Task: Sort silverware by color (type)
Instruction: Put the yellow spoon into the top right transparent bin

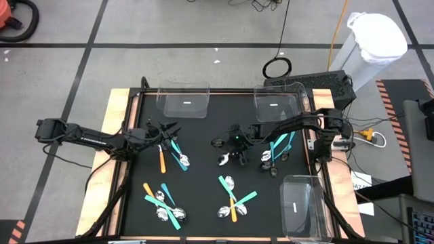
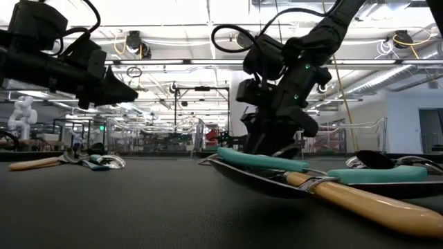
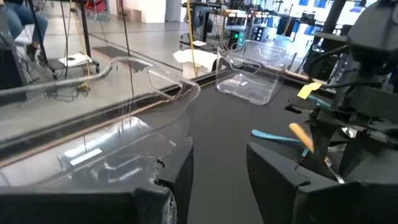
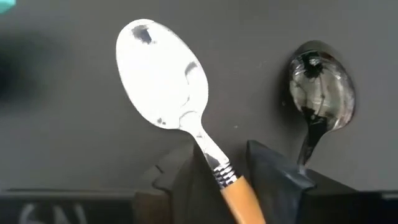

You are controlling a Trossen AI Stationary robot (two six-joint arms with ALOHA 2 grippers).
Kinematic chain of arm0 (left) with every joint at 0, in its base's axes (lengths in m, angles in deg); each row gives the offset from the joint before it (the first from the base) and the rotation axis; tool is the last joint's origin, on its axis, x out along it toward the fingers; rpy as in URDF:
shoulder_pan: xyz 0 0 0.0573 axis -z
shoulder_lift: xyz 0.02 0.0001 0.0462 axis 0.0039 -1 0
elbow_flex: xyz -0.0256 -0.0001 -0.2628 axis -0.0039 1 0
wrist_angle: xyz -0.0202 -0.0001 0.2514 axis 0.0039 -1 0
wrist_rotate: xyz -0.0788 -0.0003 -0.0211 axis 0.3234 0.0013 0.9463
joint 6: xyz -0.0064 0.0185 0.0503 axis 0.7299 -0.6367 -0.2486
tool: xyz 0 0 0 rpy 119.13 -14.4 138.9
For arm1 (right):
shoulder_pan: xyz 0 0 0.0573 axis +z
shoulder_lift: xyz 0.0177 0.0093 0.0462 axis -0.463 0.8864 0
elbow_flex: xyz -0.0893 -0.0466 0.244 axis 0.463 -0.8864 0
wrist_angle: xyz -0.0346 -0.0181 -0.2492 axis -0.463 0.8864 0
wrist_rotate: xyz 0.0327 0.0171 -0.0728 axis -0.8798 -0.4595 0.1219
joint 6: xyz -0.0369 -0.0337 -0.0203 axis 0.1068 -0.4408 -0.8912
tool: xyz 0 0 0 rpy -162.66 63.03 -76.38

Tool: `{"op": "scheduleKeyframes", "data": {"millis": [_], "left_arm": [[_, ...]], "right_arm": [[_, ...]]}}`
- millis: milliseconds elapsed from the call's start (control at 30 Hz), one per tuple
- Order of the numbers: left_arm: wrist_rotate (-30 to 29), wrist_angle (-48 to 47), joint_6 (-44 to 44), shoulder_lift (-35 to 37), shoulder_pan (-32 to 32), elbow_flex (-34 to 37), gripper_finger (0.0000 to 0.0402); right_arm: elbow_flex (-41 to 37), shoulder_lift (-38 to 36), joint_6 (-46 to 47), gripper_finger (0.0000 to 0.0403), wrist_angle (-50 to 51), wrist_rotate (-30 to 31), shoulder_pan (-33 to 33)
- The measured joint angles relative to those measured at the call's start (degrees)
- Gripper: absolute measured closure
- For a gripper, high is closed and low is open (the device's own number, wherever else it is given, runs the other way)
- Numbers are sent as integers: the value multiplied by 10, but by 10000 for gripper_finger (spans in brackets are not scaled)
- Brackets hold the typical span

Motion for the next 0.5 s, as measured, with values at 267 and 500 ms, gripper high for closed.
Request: {"op": "scheduleKeyframes", "data": {"millis": [267,500], "left_arm": [[0,13,24,-17,0,0,253],[56,131,-79,-17,0,-2,253]], "right_arm": [[-1,-2,23,364,5,-4,2],[-4,-61,84,364,25,7,0]]}}
